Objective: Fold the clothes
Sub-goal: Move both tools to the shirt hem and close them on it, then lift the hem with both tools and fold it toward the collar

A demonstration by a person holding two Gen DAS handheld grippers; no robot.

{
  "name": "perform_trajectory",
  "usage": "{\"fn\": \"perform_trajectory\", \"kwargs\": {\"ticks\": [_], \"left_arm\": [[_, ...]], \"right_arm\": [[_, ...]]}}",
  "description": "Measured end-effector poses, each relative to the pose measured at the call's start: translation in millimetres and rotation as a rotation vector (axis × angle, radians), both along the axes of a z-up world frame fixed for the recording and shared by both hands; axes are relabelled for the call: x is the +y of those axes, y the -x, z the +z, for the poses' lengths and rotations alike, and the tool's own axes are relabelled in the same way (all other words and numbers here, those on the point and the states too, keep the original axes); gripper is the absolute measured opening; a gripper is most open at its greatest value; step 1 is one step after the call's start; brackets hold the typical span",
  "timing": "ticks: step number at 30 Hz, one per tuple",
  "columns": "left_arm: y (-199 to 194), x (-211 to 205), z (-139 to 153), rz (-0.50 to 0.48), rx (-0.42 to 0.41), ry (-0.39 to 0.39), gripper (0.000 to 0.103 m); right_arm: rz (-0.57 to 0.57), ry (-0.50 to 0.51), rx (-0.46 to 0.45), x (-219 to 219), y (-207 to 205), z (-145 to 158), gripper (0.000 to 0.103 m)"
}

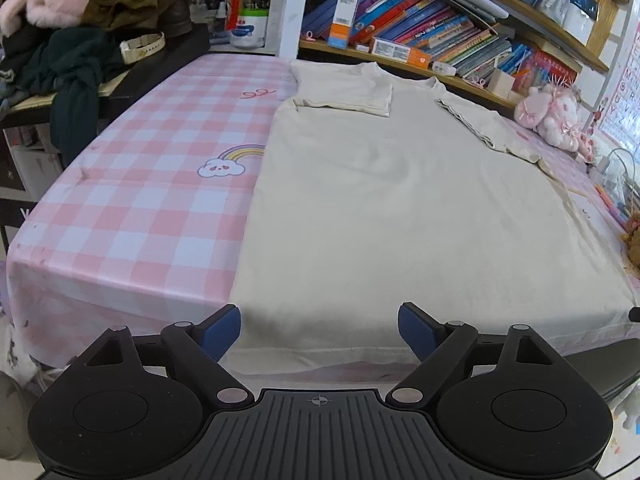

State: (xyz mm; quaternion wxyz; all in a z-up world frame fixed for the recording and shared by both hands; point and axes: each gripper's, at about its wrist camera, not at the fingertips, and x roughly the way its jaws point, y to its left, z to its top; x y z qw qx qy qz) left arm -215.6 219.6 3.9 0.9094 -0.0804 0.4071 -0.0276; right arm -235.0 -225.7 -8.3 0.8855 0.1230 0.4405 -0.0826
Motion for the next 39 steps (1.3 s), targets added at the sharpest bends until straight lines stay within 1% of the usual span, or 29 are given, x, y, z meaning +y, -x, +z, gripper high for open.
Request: {"fn": "perform_trajectory", "kwargs": {"ticks": [2, 6, 8, 9, 10, 12, 14, 17, 22, 28, 29, 30, 31, 32, 33, 34, 36, 39], "left_arm": [[-0.9, 1.7, 0.1, -0.001, 0.008, -0.004, 0.087], [0.9, 6.8, -1.1, -0.014, 0.027, -0.009, 0.087], [2.5, 9.0, -1.9, -0.023, 0.033, -0.042, 0.079], [1.9, 10.6, -3.7, -0.026, 0.049, -0.055, 0.07], [0.9, 12.3, -5.8, -0.03, 0.067, -0.066, 0.062], [-1.2, 16.2, -9.4, -0.036, 0.095, -0.081, 0.058], [-4.1, 21.0, -12.4, -0.037, 0.108, -0.078, 0.057], [-9.7, 28.7, -16.8, -0.042, 0.122, -0.044, 0.057], [-20.8, 38.1, -25.9, -0.056, 0.149, 0.038, 0.056], [-30.8, 45.6, -35.6, -0.093, 0.186, 0.108, 0.055], [-30.9, 47.4, -36.2, -0.099, 0.189, 0.126, 0.051], [-30.9, 49.2, -36.6, -0.106, 0.192, 0.146, 0.036], [-29.1, 50.8, -35.6, -0.111, 0.191, 0.153, 0.02], [-26.9, 52.2, -34.3, -0.115, 0.189, 0.156, 0.015], [-24.7, 53.6, -32.9, -0.12, 0.187, 0.16, 0.009], [-22.6, 55.0, -31.6, -0.124, 0.185, 0.163, 0.006], [-15.5, 56.9, -27.4, -0.132, 0.178, 0.17, 0.004], [-8.6, 57.4, -21.8, -0.136, 0.161, 0.177, 0.004]], "right_arm": [[-0.001, -0.018, 0.021, -11.2, -3.8, -2.1, 0.067], [0.066, -0.032, 0.052, -22.0, -13.4, -5.2, 0.067], [0.125, -0.012, 0.066, -23.6, -18.5, -6.0, 0.067], [0.151, -0.009, 0.076, -24.5, -20.6, -6.8, 0.067], [0.176, -0.006, 0.087, -25.4, -22.7, -7.7, 0.066], [0.222, -0.019, 0.107, -27.4, -26.4, -9.3, 0.064], [0.263, -0.03, 0.123, -28.2, -29.7, -11.2, 0.063], [0.308, -0.035, 0.128, -28.8, -34.7, -12.0, 0.062], [0.318, -0.113, 0.177, -39.7, -48.5, -18.7, 0.062], [0.347, -0.202, 0.225, -53.2, -60.0, -27.2, 0.062], [0.351, -0.21, 0.227, -53.1, -60.9, -27.7, 0.061], [0.355, -0.219, 0.224, -54.4, -60.1, -27.1, 0.06], [0.358, -0.229, 0.222, -55.7, -59.3, -26.5, 0.049], [0.356, -0.233, 0.217, -57.6, -57.1, -24.2, 0.032], [0.353, -0.237, 0.212, -59.6, -54.9, -21.9, 0.024], [0.351, -0.241, 0.206, -61.6, -52.7, -19.7, 0.013], [0.36, -0.249, 0.187, -64.8, -47.1, -13.0, 0.009], [0.386, -0.23, 0.164, -63.0, -40.5, -3.1, 0.007]]}}
